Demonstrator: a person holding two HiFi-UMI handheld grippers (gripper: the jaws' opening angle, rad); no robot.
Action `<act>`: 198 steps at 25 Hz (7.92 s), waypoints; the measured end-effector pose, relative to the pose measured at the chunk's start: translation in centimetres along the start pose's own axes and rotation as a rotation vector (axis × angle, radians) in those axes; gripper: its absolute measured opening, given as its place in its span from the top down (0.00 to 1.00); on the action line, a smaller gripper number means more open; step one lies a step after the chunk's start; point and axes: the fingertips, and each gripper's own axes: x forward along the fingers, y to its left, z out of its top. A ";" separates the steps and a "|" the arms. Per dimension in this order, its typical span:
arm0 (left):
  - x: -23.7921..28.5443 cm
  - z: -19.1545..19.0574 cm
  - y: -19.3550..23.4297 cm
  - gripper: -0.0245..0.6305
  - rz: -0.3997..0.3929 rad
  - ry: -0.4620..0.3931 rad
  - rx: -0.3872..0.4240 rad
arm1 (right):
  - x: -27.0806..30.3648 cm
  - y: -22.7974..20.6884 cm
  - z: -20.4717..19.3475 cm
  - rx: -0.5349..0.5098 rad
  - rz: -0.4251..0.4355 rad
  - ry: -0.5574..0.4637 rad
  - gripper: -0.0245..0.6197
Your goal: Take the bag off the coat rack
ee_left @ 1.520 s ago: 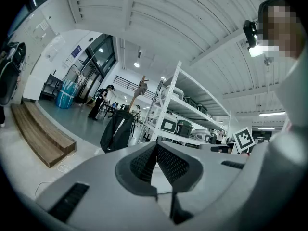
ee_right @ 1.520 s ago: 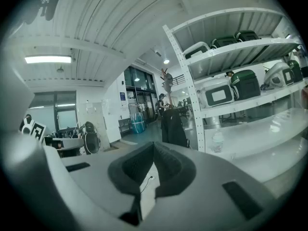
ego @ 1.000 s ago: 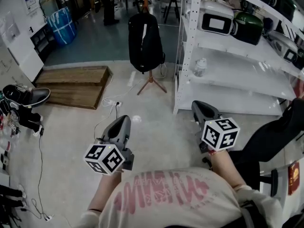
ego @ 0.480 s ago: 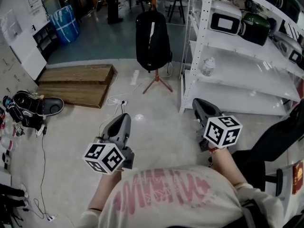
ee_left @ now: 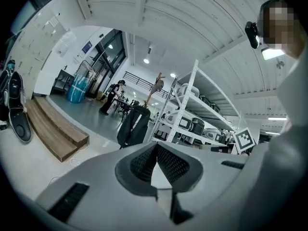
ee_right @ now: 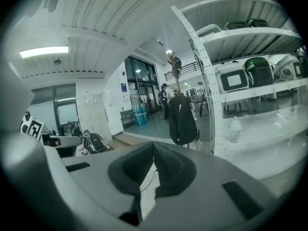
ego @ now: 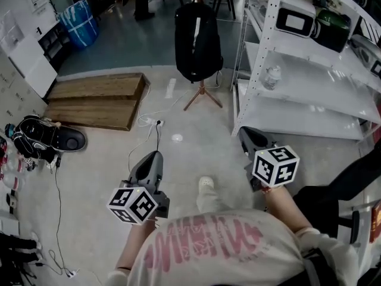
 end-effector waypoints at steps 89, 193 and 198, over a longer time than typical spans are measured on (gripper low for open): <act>64.8 24.5 33.5 0.96 -0.462 0.192 0.028 | 55.5 -21.6 23.7 0.215 -0.431 -0.160 0.95; 84.7 23.7 24.9 0.55 -0.706 0.177 0.332 | 63.6 -34.9 29.2 0.150 -0.270 -0.217 0.55; 85.0 23.5 24.5 0.63 -0.689 0.175 0.363 | 63.5 -34.8 29.1 0.149 -0.279 -0.230 0.55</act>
